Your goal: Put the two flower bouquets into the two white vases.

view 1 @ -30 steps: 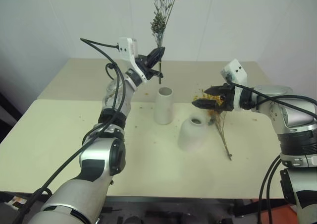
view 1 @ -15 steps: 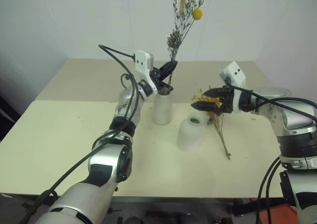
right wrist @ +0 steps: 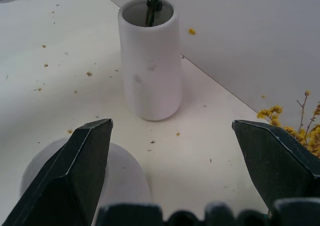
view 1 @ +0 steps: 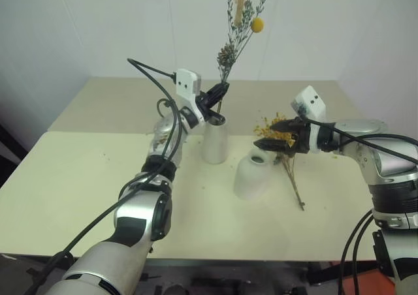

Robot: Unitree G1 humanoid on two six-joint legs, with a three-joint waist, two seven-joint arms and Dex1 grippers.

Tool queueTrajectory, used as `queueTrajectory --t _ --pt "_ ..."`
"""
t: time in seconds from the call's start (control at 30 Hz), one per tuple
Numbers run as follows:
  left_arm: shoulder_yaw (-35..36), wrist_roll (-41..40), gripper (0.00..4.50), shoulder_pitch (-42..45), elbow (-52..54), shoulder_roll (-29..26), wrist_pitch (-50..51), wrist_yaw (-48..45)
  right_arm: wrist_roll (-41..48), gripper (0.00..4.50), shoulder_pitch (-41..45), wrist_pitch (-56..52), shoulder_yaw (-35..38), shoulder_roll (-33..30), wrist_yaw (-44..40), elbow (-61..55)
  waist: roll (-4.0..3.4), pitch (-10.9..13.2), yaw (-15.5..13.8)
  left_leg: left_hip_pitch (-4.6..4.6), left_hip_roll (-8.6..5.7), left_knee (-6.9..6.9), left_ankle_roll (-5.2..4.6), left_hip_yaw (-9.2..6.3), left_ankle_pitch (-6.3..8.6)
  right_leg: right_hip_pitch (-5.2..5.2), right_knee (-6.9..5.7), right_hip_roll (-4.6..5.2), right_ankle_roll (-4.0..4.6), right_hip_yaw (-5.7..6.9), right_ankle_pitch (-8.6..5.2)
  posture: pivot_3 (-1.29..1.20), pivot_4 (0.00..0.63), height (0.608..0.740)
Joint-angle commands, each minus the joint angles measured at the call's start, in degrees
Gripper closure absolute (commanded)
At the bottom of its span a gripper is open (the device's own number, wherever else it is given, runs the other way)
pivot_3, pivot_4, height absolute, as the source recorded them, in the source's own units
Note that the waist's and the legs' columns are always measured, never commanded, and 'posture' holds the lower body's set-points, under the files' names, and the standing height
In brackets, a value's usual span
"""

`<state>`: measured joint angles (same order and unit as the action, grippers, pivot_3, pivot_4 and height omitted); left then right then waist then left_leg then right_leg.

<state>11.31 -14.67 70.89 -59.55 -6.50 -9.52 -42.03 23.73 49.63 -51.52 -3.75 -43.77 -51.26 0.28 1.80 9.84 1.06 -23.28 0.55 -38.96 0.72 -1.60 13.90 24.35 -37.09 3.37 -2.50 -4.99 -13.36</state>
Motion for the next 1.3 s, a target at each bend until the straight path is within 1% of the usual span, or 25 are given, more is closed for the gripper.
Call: queueTrajectory --t 0.03,0.17,0.23,0.27,0.43,0.57,0.73,0.87,0.97,1.1,1.2,1.3 --pt "-0.43 0.27 3.76 -0.12 1.21 -0.54 0.39 0.03 -0.18 0.00 0.23 1.77 2.11 -1.30 -0.38 -1.70 0.00 0.00 0.01 0.00 0.00 0.00 0.00 0.00 0.00 0.00 0.00 0.00 0.00 0.00 0.00 0.00 0.150 0.740" --pt "-0.52 -0.10 2.59 -1.33 3.20 -0.57 1.04 0.07 -0.21 0.00 0.23 2.03 1.99 -1.22 -0.40 -1.25 0.00 0.00 0.04 0.01 0.00 0.00 0.00 0.00 0.00 0.00 0.00 0.00 0.00 0.00 0.00 0.00 0.150 0.740" --pt "-0.58 -0.20 1.87 -1.98 4.29 -0.71 1.42 0.06 -0.30 0.00 0.34 2.20 1.88 -1.17 -0.53 -0.94 0.00 0.00 0.02 0.00 0.00 0.00 0.00 0.00 0.00 0.00 0.00 0.00 0.00 0.00 0.00 0.00 0.150 0.740" --pt "-0.65 -0.19 1.64 -2.45 5.03 -0.93 1.70 0.04 -0.34 0.00 0.42 2.28 1.84 -1.13 -0.58 -0.76 0.00 0.00 0.00 0.00 0.00 0.00 0.00 0.00 0.00 0.00 0.00 0.00 0.00 0.00 0.00 0.00 0.150 0.740" --pt "-0.84 -0.59 0.07 -5.36 10.82 -2.63 4.63 -0.12 -0.76 0.00 0.67 2.92 1.55 -0.84 -0.78 0.16 0.00 0.00 0.04 0.01 0.01 0.00 0.00 0.00 0.00 0.00 -0.01 0.00 0.00 -0.01 0.00 0.00 0.150 0.740" --pt "-1.26 -1.54 0.03 -9.07 18.48 -4.54 9.44 -0.36 -1.12 0.00 0.45 3.48 1.41 -0.75 -1.02 0.88 -0.01 0.00 0.10 0.03 0.02 0.00 0.00 0.00 0.00 -0.01 -0.01 0.00 0.00 -0.01 0.00 0.00 0.150 0.740" --pt "-2.90 -4.43 0.03 -14.29 31.22 -8.05 19.75 -3.79 -1.26 0.00 0.14 3.86 1.82 -1.34 -1.51 1.25 -0.01 0.00 0.14 0.01 0.03 0.00 0.00 0.00 0.00 0.00 -0.03 0.00 0.01 -0.01 0.00 0.00 0.150 0.740" --pt "-5.04 -10.31 0.03 -19.14 44.11 -15.00 32.33 -12.82 -1.14 0.00 -1.09 3.33 2.71 -3.07 -1.77 0.15 -0.02 0.00 0.23 0.02 0.06 0.00 0.00 -0.01 0.00 -0.01 -0.04 -0.02 0.01 0.00 0.00 0.00 0.150 0.740" --pt "-6.80 -13.40 0.03 -21.13 50.12 -20.14 39.62 -18.01 -0.84 0.00 -2.08 2.94 3.60 -5.00 -2.01 -0.75 -0.03 0.00 0.36 0.03 0.07 0.00 0.00 0.00 0.00 -0.01 -0.03 -0.02 0.01 0.00 0.00 0.00 0.150 0.740" --pt "-7.82 -16.70 0.03 -22.88 55.06 -23.56 43.06 -22.88 -0.43 0.00 -3.35 2.44 4.92 -8.05 -2.76 -1.50 -0.03 0.00 0.21 0.08 0.08 -0.01 0.00 0.00 0.00 -0.06 0.01 -0.02 0.01 0.02 0.00 0.00 0.150 0.740" --pt "-8.61 -18.55 0.03 -22.68 57.20 -24.01 44.20 -25.20 -0.25 0.00 -3.56 1.51 5.63 -9.55 -2.83 -1.26 -0.03 0.00 0.25 0.09 0.10 0.00 0.00 0.02 0.00 -0.07 0.03 -0.03 0.01 0.01 -0.01 0.00 0.150 0.740" --pt "-10.82 -18.34 0.03 -21.15 57.93 -23.84 44.81 -26.60 -0.17 0.00 -3.69 -0.50 5.75 -10.55 -2.22 -1.11 -0.03 0.00 0.29 0.10 0.11 -0.01 0.00 0.03 0.00 -0.08 0.03 -0.05 0.02 0.01 -0.01 0.00 0.150 0.740"
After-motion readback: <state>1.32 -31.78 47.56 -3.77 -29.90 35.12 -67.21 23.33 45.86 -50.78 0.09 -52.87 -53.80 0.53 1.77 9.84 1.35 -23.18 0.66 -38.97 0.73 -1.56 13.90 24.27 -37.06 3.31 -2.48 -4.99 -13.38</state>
